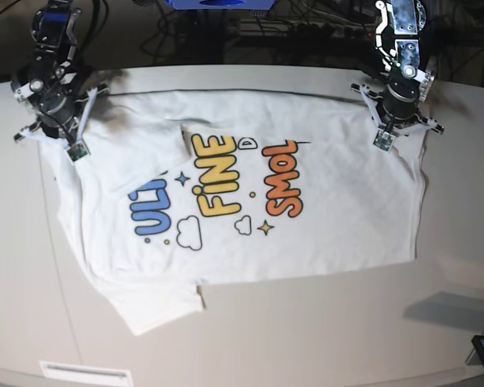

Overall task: Fold the T-shirt properly
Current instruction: 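Pull both pinched shoulder edges away from the hem to smooth the shirt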

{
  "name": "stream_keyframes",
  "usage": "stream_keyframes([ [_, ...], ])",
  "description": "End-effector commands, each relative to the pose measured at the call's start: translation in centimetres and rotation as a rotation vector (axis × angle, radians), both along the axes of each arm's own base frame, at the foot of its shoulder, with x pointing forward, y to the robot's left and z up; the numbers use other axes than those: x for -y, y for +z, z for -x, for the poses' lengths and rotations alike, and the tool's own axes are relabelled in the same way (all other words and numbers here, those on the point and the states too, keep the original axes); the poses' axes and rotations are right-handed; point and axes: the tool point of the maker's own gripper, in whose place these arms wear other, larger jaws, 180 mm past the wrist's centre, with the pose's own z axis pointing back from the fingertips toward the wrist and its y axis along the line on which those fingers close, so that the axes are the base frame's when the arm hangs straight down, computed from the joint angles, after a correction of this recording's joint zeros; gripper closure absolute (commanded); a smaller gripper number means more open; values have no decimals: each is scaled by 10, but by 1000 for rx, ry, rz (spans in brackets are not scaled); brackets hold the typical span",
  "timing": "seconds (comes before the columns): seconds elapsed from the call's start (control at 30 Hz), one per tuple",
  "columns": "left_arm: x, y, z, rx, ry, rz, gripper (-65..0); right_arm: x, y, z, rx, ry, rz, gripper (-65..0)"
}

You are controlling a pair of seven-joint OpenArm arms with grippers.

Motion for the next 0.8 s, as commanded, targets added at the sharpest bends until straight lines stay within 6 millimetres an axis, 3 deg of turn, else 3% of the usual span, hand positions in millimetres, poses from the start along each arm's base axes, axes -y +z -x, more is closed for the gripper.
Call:
stream_keyframes([
  [0.0,-1,7,-2,18,-7,-2,0,14,-10,27,-116,-14,70,-51],
  [0.27,-4,1,16,-22,-7,-12,0,13,-11,37,-130,-12,71,-51],
  [0.77,-12,9,17,-25,-33,-109,0,13,-15,48,-156,-13,73,-51],
])
